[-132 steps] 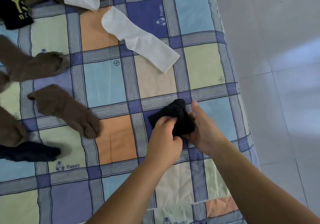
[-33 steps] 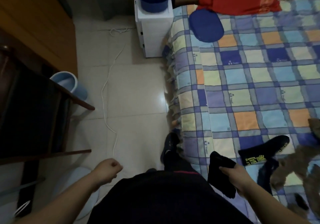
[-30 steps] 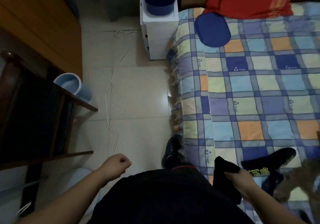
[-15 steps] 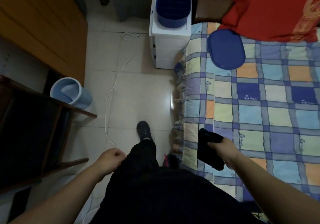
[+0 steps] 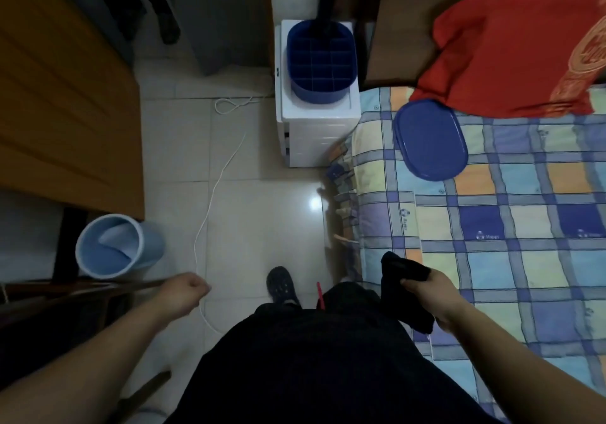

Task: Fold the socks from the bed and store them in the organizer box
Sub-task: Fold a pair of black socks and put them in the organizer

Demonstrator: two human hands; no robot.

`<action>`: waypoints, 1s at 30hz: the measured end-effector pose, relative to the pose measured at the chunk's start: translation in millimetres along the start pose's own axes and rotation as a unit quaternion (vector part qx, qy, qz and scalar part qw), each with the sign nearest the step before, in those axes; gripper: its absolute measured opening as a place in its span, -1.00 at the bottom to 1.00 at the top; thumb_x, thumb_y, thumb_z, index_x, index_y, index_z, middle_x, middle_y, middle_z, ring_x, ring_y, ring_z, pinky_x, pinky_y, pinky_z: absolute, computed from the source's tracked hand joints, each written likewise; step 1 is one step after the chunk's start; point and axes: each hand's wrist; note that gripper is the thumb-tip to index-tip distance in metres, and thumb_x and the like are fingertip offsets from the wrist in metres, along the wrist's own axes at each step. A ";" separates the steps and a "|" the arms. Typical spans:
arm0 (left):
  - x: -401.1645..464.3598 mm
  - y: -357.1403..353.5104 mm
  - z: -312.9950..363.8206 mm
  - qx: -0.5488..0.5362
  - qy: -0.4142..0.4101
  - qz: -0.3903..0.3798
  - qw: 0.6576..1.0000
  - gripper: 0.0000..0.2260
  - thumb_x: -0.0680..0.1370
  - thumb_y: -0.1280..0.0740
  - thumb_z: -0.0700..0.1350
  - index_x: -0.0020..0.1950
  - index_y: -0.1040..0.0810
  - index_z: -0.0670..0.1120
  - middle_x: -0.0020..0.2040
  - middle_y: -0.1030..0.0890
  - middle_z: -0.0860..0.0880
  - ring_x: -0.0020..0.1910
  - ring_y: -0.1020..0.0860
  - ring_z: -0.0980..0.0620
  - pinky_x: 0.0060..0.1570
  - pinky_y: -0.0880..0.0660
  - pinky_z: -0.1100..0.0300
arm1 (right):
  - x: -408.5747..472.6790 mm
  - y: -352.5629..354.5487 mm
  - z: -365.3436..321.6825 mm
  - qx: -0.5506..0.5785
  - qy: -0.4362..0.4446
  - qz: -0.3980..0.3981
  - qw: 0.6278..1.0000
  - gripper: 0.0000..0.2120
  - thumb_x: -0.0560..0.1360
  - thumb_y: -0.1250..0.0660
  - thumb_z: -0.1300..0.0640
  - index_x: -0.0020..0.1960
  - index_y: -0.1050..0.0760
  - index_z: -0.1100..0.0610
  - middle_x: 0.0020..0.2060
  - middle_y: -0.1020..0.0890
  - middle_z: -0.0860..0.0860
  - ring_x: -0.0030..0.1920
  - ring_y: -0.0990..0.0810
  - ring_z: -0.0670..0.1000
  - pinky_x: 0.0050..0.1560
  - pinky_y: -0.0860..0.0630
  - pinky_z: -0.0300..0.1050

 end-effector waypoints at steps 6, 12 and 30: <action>57.9 42.5 111.4 -0.050 -0.037 0.015 0.998 -0.86 0.56 -0.32 -0.08 -0.10 -0.57 -0.14 -0.09 -0.63 -0.13 -0.18 -0.61 -0.04 -0.23 -0.49 0.18 | 27.9 13.5 -27.0 0.045 -0.028 0.027 0.998 -0.77 0.53 -0.31 0.37 0.10 -0.55 0.11 -0.07 -0.70 0.14 -0.05 -0.67 0.12 -0.13 -0.57 -0.05; 81.2 33.4 189.7 0.002 -0.043 -0.023 0.999 -0.86 0.54 -0.32 -0.11 -0.12 -0.57 -0.17 -0.20 -0.61 -0.13 -0.25 -0.56 -0.05 -0.26 -0.45 0.20 | 85.9 37.2 -69.6 0.047 -0.074 0.046 0.995 -0.81 0.51 -0.31 0.40 -0.09 -0.59 0.15 -0.10 -0.70 0.28 -0.06 -0.68 0.26 0.03 -0.58 0.17; 150.4 72.1 329.3 0.108 -0.047 -0.085 0.989 -0.90 0.57 -0.28 -0.01 -0.15 -0.49 0.06 -0.01 -0.60 0.02 0.05 -0.58 0.07 0.04 -0.44 0.25 | 255.0 63.9 -332.7 -0.144 0.030 -0.063 0.987 -0.86 0.48 -0.29 0.29 -0.11 -0.63 0.17 -0.24 -0.73 0.09 -0.17 -0.70 0.05 -0.15 -0.59 -0.07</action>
Point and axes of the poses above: each hand's wrist, its own x-axis towards the middle knuckle, its own y-axis out of the back of the hand, z = x × y
